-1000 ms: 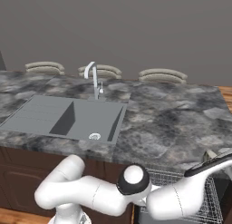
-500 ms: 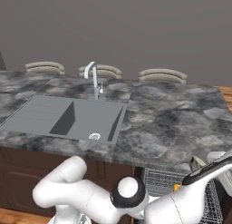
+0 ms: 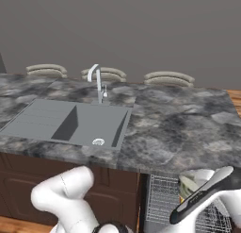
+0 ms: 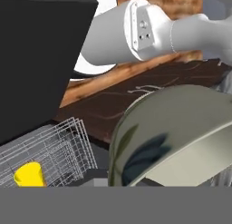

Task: Pick up the cup and bowl from the counter, place them in the dishwasher, and close the dishwasher door.

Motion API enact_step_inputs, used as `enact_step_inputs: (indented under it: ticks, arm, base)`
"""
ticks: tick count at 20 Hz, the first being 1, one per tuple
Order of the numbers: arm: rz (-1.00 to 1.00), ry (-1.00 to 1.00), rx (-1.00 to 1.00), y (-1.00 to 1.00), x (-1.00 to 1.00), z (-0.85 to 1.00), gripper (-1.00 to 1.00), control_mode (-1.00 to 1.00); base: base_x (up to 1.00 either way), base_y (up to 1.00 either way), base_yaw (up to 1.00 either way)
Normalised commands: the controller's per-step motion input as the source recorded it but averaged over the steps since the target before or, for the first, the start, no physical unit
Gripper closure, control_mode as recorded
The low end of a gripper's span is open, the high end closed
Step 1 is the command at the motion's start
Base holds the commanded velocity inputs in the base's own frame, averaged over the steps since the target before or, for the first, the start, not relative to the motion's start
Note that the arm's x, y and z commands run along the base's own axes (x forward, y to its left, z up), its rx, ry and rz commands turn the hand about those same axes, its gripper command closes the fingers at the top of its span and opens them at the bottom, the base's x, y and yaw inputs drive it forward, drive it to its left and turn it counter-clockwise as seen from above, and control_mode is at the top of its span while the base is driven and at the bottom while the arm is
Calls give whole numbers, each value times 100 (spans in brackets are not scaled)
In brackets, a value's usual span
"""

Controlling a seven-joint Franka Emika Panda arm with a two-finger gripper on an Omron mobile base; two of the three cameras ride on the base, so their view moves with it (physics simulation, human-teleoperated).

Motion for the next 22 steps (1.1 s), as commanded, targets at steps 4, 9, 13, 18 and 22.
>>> enact_step_inputs:
  ticks: [4, 9, 13, 18, 22]
  arm:
    - [-18, -6, -13, 66, -32, -41, 100, -100]
    - [-26, -7, -5, 34, -30, -44, 100, -100]
    - [-29, -5, -1, 13, -6, -35, 100, -100]
    - [-10, -1, -2, 0, 18, -9, 100, -100]
    - [0, 0, 0, -18, 36, -15, 100, -100]
  base:
    - [0, 0, 0]
    - [0, 0, 0]
    - [0, 0, 0]
    - [0, 0, 0]
    - [0, 0, 0]
